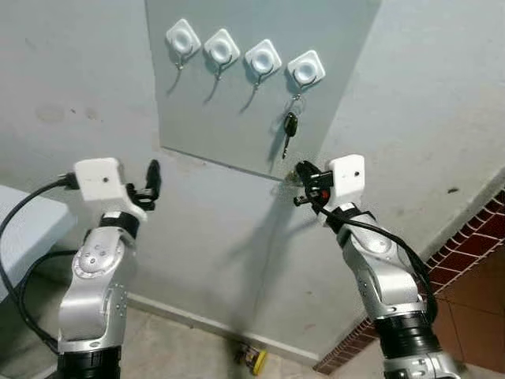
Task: Hang keys on a hook
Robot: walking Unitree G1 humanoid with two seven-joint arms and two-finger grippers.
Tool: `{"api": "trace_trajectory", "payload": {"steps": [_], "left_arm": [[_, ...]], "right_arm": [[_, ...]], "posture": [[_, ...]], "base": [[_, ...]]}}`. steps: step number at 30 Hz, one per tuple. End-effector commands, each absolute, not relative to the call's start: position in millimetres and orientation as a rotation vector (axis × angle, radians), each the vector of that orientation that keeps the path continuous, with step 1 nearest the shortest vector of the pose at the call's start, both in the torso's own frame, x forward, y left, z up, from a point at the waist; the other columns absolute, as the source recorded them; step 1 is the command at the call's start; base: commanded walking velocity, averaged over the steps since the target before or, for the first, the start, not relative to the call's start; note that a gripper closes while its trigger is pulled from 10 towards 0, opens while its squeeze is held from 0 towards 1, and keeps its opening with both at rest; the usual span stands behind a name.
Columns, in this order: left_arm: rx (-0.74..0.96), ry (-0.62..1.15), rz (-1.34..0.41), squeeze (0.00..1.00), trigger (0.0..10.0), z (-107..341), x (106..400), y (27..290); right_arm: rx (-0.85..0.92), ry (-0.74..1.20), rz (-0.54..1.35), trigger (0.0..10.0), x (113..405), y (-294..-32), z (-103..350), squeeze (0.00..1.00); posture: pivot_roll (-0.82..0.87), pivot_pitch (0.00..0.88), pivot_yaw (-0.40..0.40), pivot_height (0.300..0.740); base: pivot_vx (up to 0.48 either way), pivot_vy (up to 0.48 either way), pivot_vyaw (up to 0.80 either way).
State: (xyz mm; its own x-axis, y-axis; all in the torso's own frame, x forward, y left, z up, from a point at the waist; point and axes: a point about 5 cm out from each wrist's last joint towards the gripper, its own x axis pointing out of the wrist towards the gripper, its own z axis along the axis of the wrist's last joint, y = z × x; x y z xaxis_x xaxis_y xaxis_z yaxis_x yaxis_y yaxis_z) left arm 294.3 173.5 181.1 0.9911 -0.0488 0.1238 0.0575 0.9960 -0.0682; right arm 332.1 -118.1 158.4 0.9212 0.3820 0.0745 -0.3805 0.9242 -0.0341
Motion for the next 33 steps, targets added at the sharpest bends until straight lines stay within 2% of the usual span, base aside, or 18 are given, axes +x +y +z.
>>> {"api": "trace_trajectory", "payload": {"steps": [1,4,6,10,12,17,18,33], "left_arm": [[-0.040,-0.148,-0.108,0.00,10.0,189,295,164],[-0.042,-0.151,-0.126,0.00,10.0,190,294,162],[0.013,-0.177,-0.200,0.00,10.0,195,293,147],[0.021,-0.179,-0.211,0.00,10.0,196,293,145],[0.028,-0.195,-0.254,0.00,10.0,202,291,137],[0.027,-0.217,-0.272,0.00,10.0,208,290,133],[0.027,-0.236,-0.284,0.00,10.0,213,289,132],[0.002,-0.269,-0.306,0.00,10.0,221,287,128]], "right_arm": [[-0.027,-0.082,0.401,10.0,333,-119,162,0.00],[-0.029,-0.081,0.411,10.0,333,-118,162,0.00],[-0.010,-0.081,0.524,10.0,329,-108,164,0.00],[-0.008,-0.080,0.537,10.0,329,-107,165,0.00],[0.027,-0.116,0.688,10.0,320,-90,176,0.00],[0.064,-0.150,0.763,10.0,316,-81,187,0.00],[0.106,-0.193,0.797,10.0,317,-75,201,0.00],[0.167,-0.324,0.869,10.0,335,-66,248,0.00]], "posture": [[-0.02,0.000,-0.104,0.740],[-0.02,0.000,-0.102,0.740],[-0.02,0.000,-0.102,0.740],[-0.02,0.000,-0.102,0.740],[-0.02,0.000,-0.097,0.740],[-0.02,0.000,-0.099,0.740],[-0.02,0.000,-0.099,0.740],[-0.01,0.000,-0.101,0.740]], "base": [[0.000,0.000,0.00],[0.000,0.000,0.00],[0.000,0.000,0.00],[0.000,0.000,0.00],[0.000,0.000,0.00],[0.000,0.000,0.00],[0.000,0.000,0.00],[0.000,0.000,0.00]]}}
